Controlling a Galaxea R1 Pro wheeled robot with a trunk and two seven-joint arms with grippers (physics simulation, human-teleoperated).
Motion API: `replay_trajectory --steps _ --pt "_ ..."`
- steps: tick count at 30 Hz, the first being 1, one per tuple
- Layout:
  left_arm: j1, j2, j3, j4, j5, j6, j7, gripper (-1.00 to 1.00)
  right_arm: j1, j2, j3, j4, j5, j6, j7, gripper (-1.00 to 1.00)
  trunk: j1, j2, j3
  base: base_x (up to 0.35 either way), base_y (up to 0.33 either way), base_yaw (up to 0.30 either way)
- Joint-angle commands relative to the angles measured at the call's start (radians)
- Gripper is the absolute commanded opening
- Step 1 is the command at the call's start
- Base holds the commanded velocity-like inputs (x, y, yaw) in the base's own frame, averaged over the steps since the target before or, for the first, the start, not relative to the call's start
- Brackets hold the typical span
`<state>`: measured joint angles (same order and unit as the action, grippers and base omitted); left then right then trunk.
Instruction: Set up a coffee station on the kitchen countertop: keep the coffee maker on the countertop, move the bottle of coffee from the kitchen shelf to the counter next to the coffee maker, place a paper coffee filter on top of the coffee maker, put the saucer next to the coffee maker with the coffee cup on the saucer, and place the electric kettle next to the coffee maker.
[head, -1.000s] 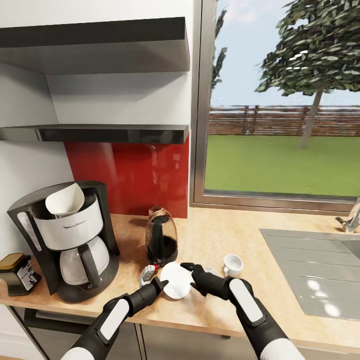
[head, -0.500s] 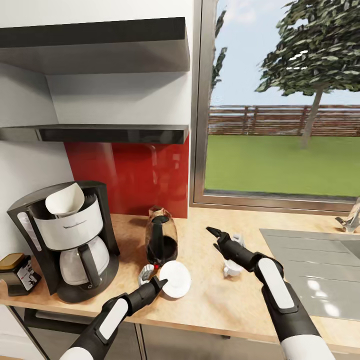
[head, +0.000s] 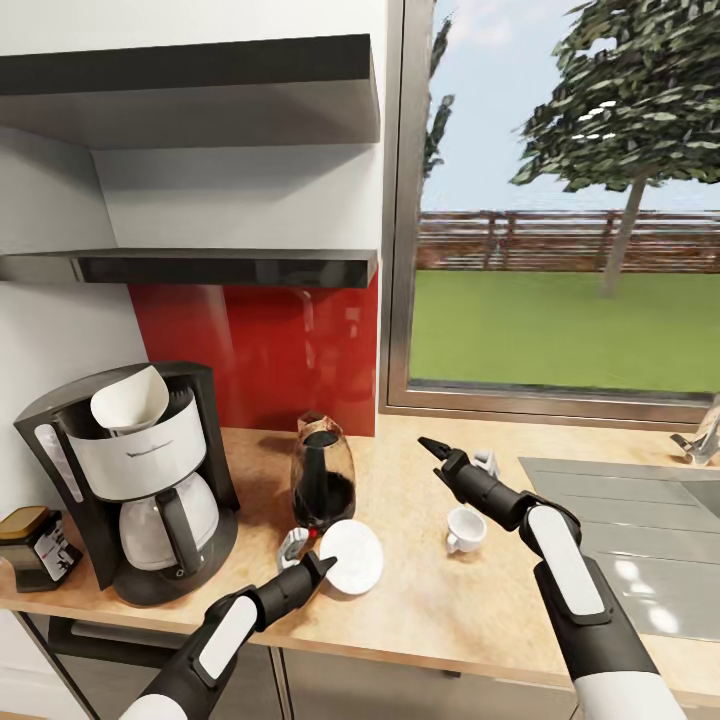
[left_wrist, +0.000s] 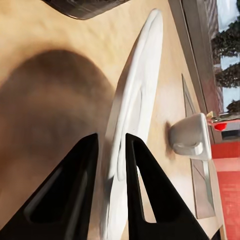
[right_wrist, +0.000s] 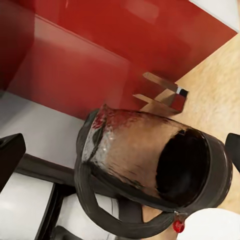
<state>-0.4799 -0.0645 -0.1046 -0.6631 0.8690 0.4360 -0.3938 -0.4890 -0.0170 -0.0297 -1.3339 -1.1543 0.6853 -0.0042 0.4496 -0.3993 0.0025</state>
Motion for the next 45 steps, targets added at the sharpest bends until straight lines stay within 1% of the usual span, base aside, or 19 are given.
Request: replay_trajectory --steps 1,9,21,22,24,25,28,30,32,33,36,38,40,41,42,45 --pt "0.0 0.0 0.0 -0.001 0.008 0.006 0.0 -1.0 0.0 0.0 -0.001 0.0 -0.002 0.005 0.0 1.0 0.0 -0.001 0.0 -0.006 0.0 0.0" --pt "0.0 0.0 0.002 -0.002 0.009 0.007 -0.002 -1.0 0.0 -0.001 -0.002 -0.002 -0.002 0.005 0.0 1.0 0.0 -0.001 0.001 -0.225 0.103 0.028" --pt "0.0 0.0 0.005 -0.003 0.011 0.008 -0.004 -1.0 0.0 -0.001 -0.003 -0.002 -0.002 0.005 0.0 1.0 0.0 -0.001 0.008 -0.308 0.139 0.232" --pt "0.0 0.001 0.008 -0.004 0.012 0.008 -0.022 -1.0 0.0 -0.001 -0.003 -0.002 -0.002 0.005 0.0 1.0 0.0 -0.001 0.009 -0.185 0.06 0.13" --pt "0.0 0.001 0.018 -0.002 0.012 0.008 -0.096 -1.0 0.0 -0.001 -0.003 -0.004 -0.002 0.005 0.0 1.0 0.0 -0.001 0.009 -0.072 0.023 0.05" --pt "0.0 0.001 0.023 -0.002 0.012 0.008 -0.113 -1.0 0.0 -0.001 -0.003 -0.01 -0.002 0.005 0.0 1.0 0.0 -0.001 0.009 -0.031 0.01 0.022" --pt "0.0 0.0 0.037 0.001 0.017 0.006 -0.141 -1.0 0.0 -0.001 -0.003 -0.023 -0.002 0.005 0.0 1.0 0.0 -0.001 0.009 -0.013 0.004 0.009" --pt "0.0 0.0 0.069 0.01 0.036 -0.012 -0.15 -1.0 0.0 -0.001 -0.003 -0.028 -0.002 0.005 0.0 1.0 0.0 -0.001 0.009 -0.003 0.001 0.002" --pt "0.005 0.0 0.084 0.03 0.054 -0.043 -0.153 -1.0 0.0 -0.001 -0.003 -0.029 -0.002 0.005 0.0 1.0 0.0 -0.001 0.009 -0.001 0.0 0.0" --pt "0.01 -0.001 0.087 0.05 0.061 -0.061 -0.154 -1.0 0.0 -0.001 -0.003 -0.03 -0.002 0.005 0.0 1.0 0.0 -0.001 0.009 0.0 0.0 0.0" --pt "0.015 -0.002 0.09 0.073 0.068 -0.083 -0.158 -1.0 0.0 -0.001 -0.003 -0.031 -0.002 0.005 0.0 1.0 0.0 -0.001 0.009 0.0 0.0 0.0" --pt "0.016 -0.003 0.092 0.077 0.074 -0.087 -0.201 -1.0 0.0 -0.001 -0.003 -0.031 -0.002 0.005 0.0 1.0 0.0 -0.001 0.009 0.0 0.0 0.0" --pt "0.016 -0.003 0.092 0.079 0.086 -0.091 -0.274 -1.0 0.0 -0.001 -0.003 -0.031 -0.002 0.005 0.0 1.0 0.0 -0.001 0.009 0.0 0.0 0.0" --pt "0.017 -0.002 0.092 0.08 0.092 -0.098 -0.3 -1.0 0.0 -0.001 -0.003 -0.031 -0.002 0.005 0.0 1.0 0.0 -0.001 0.009 0.0 0.0 0.0" --pt "0.028 0.001 0.093 0.089 0.104 -0.133 -0.323 -1.0 0.0 -0.001 -0.003 -0.031 -0.002 0.005 -0.001 1.0 0.0 -0.001 0.009 0.0 0.0 0.0" --pt "0.035 0.002 0.093 0.092 0.119 -0.156 -0.331 -1.0 0.0 -0.001 -0.003 -0.031 -0.002 0.005 -0.001 1.0 0.0 -0.001 0.009 0.0 0.0 0.0"
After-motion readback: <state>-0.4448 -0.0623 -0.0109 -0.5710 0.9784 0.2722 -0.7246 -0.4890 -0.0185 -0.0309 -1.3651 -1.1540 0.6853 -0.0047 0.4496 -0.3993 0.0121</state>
